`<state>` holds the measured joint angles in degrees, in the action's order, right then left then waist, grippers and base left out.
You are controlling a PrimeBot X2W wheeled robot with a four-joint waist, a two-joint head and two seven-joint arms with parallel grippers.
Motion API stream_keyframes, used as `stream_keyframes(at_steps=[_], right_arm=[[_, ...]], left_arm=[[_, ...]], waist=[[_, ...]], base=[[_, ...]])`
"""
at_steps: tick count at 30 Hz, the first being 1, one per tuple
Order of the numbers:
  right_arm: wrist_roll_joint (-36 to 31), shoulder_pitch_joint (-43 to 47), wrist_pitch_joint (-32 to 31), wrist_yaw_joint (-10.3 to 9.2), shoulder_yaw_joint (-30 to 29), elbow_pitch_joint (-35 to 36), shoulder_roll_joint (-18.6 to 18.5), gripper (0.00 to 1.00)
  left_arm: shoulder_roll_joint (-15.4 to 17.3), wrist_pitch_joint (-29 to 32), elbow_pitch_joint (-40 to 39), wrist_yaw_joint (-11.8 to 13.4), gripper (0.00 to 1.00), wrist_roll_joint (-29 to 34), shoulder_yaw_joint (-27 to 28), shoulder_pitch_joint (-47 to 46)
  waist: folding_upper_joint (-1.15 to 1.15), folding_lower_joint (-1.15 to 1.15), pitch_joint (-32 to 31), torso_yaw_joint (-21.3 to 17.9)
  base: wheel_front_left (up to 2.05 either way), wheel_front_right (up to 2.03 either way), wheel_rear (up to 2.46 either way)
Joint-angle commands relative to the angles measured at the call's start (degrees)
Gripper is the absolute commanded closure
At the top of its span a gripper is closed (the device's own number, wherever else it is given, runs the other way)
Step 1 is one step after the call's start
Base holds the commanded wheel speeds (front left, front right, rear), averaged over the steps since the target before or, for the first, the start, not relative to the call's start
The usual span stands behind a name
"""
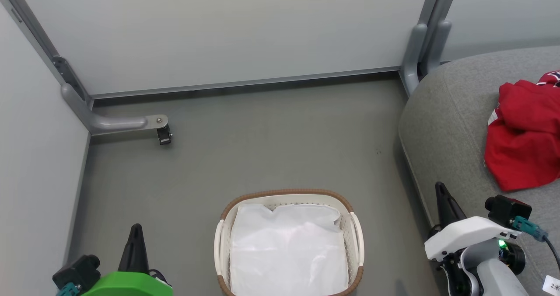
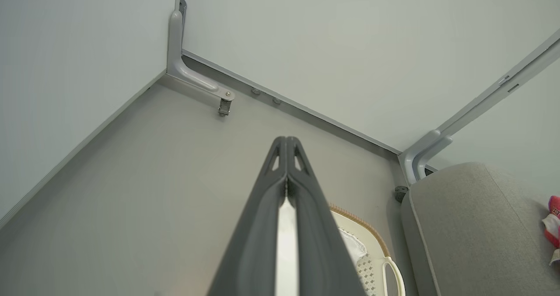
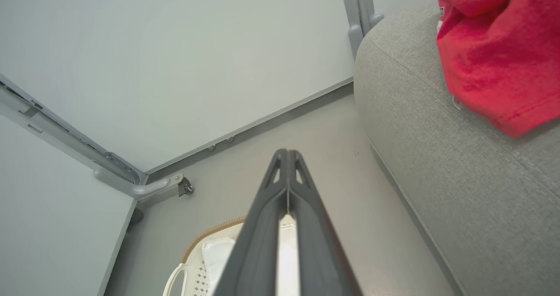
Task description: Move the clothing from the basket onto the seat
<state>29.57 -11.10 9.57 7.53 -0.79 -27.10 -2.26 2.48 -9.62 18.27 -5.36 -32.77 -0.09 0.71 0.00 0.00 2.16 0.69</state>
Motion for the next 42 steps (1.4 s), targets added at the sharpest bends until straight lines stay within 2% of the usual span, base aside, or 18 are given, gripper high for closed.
stream_keyframes(at_steps=[1,24,42], right_arm=[[2.3,-0.4,-0.5,-0.01,-0.3,1.5,-0.3,1.0],[21.9,1.4,-5.5,-0.03,-2.1,5.4,-0.4,1.0],[33.7,2.4,-8.6,-0.03,-3.2,7.7,-0.5,1.0]], left_arm=[[0.2,0.4,-1.2,-0.3,1.0,-2.2,0.4,-1.9],[0.3,5.6,-2.2,-0.9,1.0,-20.8,2.5,-3.7],[0.4,8.6,-2.9,-1.3,1.0,-31.9,3.7,-4.8]], waist=[[0.0,0.0,0.0,0.0],[0.0,0.0,-0.5,-0.2],[0.0,0.0,-0.8,-0.3]], base=[[0.0,0.0,0.0],[0.0,0.0,0.0],[0.0,0.0,0.0]])
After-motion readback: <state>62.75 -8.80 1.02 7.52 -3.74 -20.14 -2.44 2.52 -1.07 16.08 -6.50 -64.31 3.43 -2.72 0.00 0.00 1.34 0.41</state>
